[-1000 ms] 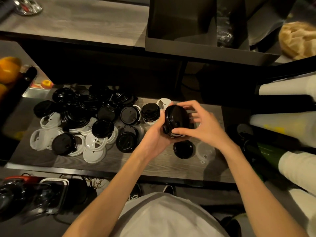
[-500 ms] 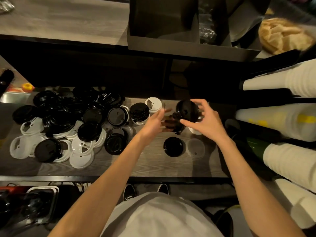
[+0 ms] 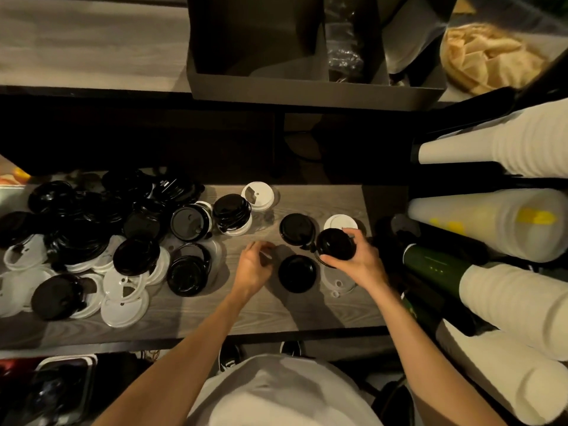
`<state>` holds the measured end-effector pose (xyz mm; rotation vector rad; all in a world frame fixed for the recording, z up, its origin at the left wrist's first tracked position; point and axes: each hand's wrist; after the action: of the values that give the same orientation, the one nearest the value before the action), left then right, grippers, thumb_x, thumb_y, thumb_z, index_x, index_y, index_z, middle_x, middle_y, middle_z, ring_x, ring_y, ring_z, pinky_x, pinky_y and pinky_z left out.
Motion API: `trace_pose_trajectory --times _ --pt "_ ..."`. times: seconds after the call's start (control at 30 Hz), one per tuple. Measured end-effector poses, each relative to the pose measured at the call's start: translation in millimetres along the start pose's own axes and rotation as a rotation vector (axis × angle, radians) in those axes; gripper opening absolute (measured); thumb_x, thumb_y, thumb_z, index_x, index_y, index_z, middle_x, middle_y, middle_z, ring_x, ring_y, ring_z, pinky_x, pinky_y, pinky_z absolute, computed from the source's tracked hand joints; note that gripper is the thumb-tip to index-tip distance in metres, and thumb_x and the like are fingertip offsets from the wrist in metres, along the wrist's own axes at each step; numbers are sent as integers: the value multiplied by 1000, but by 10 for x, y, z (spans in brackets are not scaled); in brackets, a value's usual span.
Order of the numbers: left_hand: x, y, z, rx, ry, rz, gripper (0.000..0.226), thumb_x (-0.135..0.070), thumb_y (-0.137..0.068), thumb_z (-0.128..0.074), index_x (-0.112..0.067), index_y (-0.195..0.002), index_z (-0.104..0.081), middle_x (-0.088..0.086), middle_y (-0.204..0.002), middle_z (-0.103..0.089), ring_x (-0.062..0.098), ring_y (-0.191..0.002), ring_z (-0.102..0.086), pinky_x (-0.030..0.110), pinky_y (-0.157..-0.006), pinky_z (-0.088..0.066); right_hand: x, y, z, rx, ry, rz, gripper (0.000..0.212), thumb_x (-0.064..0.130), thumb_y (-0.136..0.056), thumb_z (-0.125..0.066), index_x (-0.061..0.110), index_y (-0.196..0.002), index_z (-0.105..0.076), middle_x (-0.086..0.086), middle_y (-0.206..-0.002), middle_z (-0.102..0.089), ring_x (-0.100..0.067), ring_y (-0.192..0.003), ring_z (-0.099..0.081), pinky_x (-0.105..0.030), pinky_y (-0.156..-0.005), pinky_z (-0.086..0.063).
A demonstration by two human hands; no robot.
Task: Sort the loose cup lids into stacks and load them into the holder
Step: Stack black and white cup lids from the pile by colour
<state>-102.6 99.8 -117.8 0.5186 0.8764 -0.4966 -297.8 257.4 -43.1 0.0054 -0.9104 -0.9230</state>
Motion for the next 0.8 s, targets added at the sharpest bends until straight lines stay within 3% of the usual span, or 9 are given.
trace_pose_trajectory --times 0.07,0.13,0.2,0.23,0.37,0.43,0.57,0.7,0.8 --pt "-22 -137 -27 -47 33 49 44 14 -78 -60 -10 -115 -68 9 -110 -67 15 -86 -65 10 -75 -49 78 -89 -44 35 28 57 81 38 -74 -92 28 -141 -47 -4 -139 -58 -25 -130 -54 -35 -99 -47" --pt "-66 -248 -58 -39 101 129 51 18 -81 -53 -11 -121 -66 8 -113 -69 22 -96 -67 24 -85 -55 177 -220 -89 79 61 121 84 36 -75 -91 30 -145 -43 -2 -142 -57 -25 -132 -53 -39 -103 -48" --pt "-144 -326 -90 -31 304 234 50 22 -88 -45 -7 -124 -64 12 -118 -68 29 -109 -66 41 -96 -56 286 -393 -113 127 104 177 90 32 -75 -91 29 -149 -40 -3 -144 -55 -25 -133 -52 -40 -105 -48" --pt "-175 -356 -101 -47 401 281 45 20 -93 -43 -5 -124 -63 15 -121 -67 31 -112 -65 42 -97 -56 343 -493 -117 163 144 203 91 28 -75 -91 27 -149 -40 -3 -144 -54 -25 -134 -51 -38 -105 -47" --pt "-254 -411 -92 -102 641 366 37 15 -100 -38 5 -128 -59 19 -121 -67 25 -103 -69 22 -80 -60 572 -853 -100 355 360 322 89 15 -71 -91 27 -145 -43 -2 -146 -48 -25 -136 -46 -37 -103 -44" --pt "-248 -430 -79 -103 669 372 36 16 -99 -38 7 -127 -59 22 -121 -68 21 -100 -70 19 -78 -60 681 -988 -94 436 449 372 89 9 -70 -91 26 -144 -45 -2 -148 -46 -26 -137 -44 -40 -105 -44" --pt "-280 -443 -24 -69 766 437 31 11 -100 -43 6 -125 -62 24 -122 -68 31 -112 -68 29 -88 -59 823 -1137 -114 555 586 445 93 3 -68 -91 24 -146 -45 -4 -150 -46 -26 -136 -44 -38 -107 -40" --pt "-346 -392 9 -45 888 502 23 5 -102 -49 3 -122 -60 25 -122 -67 33 -116 -65 33 -87 -58 804 -1169 -180 623 595 474 92 1 -65 -90 30 -142 -48 0 -145 -49 -26 -134 -47 -44 -108 -44" --pt "-367 -356 14 1 911 502 22 3 -104 -46 -1 -121 -60 24 -128 -65 33 -122 -63 39 -95 -55 779 -1179 -214 642 612 509 92 -2 -66 -88 28 -143 -49 0 -147 -46 -24 -136 -45 -40 -111 -40"
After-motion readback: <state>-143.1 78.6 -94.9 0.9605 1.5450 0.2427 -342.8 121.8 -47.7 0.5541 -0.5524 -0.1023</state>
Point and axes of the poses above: each hand's wrist, its own y-axis away from the middle knuckle, its own z-axis out of the back of the hand, x = y × z
